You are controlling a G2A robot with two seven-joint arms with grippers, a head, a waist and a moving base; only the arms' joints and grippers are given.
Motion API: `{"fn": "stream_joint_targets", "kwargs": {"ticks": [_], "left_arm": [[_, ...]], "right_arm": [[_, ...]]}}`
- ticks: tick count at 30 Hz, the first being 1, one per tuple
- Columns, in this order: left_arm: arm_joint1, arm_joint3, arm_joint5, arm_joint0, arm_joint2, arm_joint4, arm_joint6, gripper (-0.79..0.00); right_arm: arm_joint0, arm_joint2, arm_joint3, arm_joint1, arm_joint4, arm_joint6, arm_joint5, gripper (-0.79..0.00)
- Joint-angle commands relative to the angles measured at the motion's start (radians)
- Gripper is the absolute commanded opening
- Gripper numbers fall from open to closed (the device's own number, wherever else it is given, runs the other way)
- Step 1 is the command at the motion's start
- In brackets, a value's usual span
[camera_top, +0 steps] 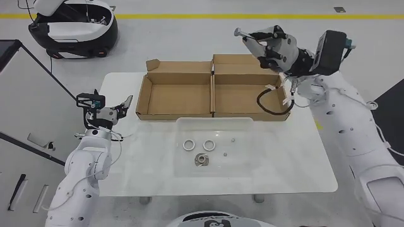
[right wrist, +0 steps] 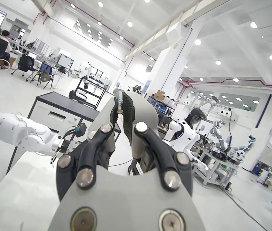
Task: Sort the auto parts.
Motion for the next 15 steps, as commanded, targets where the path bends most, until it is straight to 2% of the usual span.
{"fn": "stream_joint_targets", "kwargs": {"ticks": [1, 7, 15], "left_arm": [[0.0, 0.0, 0.0, 0.0, 0.0, 0.0, 0.0, 0.0], [0.0, 0.0, 0.0, 0.0, 0.0, 0.0, 0.0, 0.0], [0.0, 0.0, 0.0, 0.0, 0.0, 0.0, 0.0, 0.0]], "right_arm": [[0.062, -0.032, 0.067, -0.017, -0.011, -0.017, -0.007, -0.785], [0.238, -0.133, 0.28, -0.069, -0.109, -0.014, -0.03, -0.785], [0.422, -0.25, 0.47, -0.104, -0.386, 0.213, -0.15, -0.785]]}}
